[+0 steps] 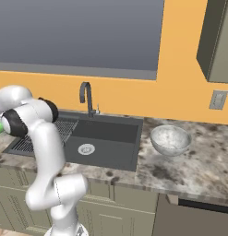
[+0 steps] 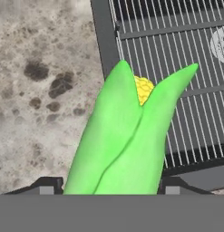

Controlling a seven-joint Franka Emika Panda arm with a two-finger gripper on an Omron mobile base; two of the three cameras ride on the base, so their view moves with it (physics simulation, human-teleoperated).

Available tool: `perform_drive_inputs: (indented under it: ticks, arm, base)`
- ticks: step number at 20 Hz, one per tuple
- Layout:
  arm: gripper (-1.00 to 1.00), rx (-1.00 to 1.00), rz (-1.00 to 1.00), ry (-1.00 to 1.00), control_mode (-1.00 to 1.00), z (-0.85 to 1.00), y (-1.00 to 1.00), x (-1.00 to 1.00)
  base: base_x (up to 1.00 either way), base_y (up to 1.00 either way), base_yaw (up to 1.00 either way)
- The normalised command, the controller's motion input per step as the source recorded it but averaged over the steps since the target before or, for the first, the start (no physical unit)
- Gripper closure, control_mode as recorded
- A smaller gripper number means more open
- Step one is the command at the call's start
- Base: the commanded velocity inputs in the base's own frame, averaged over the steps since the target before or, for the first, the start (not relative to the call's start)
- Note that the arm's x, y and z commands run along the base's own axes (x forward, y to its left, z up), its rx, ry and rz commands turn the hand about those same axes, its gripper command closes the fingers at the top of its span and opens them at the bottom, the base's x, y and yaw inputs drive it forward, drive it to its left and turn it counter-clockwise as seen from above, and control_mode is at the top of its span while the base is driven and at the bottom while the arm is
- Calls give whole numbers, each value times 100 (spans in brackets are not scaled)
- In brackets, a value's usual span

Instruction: There is a mixed pile of frozen fruits and vegetables on the counter. Locate all the frozen vegetables and place the items in a bowl on the counter. Take all the frozen fruits and defrost them in a running sink.

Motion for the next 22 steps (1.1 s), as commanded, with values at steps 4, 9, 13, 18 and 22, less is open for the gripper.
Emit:
perform_drive_inputs:
  ticks: [4,9,13,18,22]
  arm:
    - [100,-4,-4,-10,-100,59,-66,-23]
    - [100,-1,-3,-7,-100,37,-81,-26]
    - [100,0,0,-7,-100,18,-84,-17]
    - [100,1,0,-7,-100,6,-88,-15]
    - [100,2,2,-6,-100,0,-87,-6]
  base:
    - [0,0,0]
    - [0,0,0]
    - [0,0,0]
    - [0,0,0]
    - [0,0,0]
